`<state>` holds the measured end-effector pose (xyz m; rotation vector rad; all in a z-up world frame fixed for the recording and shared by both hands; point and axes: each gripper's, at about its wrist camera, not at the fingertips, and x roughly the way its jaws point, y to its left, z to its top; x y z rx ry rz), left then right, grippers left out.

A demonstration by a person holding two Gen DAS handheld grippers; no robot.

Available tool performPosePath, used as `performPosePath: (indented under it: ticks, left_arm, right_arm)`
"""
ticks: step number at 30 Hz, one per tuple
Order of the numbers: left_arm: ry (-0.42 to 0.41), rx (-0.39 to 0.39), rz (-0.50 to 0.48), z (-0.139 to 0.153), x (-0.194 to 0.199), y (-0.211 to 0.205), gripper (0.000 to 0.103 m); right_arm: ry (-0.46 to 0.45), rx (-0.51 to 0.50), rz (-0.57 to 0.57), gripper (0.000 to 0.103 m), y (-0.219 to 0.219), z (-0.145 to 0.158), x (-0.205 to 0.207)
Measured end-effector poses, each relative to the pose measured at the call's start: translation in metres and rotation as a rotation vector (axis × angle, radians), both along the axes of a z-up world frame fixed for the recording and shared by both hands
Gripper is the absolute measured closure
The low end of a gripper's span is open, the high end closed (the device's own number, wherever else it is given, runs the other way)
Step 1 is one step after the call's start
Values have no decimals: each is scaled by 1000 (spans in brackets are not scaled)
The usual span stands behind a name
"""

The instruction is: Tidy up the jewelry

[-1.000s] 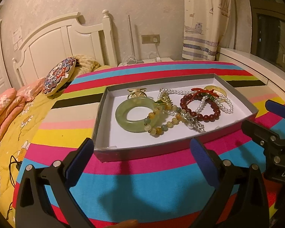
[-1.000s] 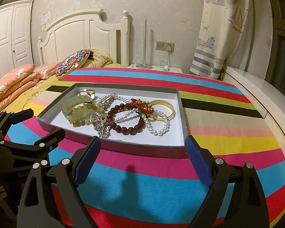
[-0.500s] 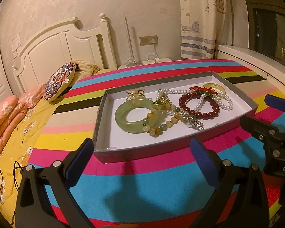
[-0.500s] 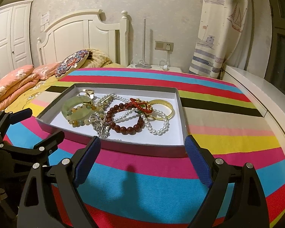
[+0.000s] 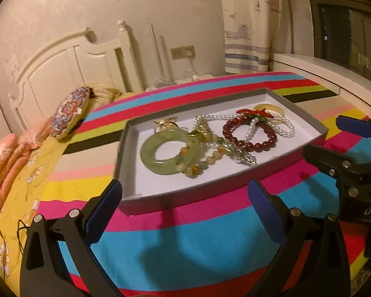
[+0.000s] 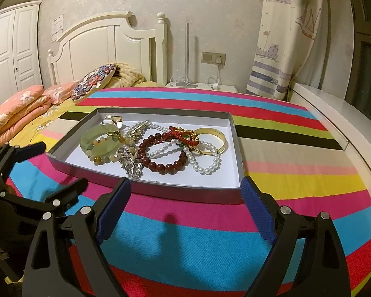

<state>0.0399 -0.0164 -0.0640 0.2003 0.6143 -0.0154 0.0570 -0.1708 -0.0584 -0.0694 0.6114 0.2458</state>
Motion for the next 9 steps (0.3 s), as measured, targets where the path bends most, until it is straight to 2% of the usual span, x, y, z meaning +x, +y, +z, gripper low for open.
performPosePath:
  ticks: [4, 6, 9]
  left_arm:
    - [51, 4, -12, -4, 6, -2, 2]
    - [48, 7, 12, -4, 5, 0, 2]
    - [58, -1, 35, -4, -4, 3, 2]
  right_arm:
    - [6, 2, 3, 17, -1, 0, 0]
    - [15, 3, 23, 17, -1, 0, -2]
    - [89, 12, 37, 17, -1, -3, -2]
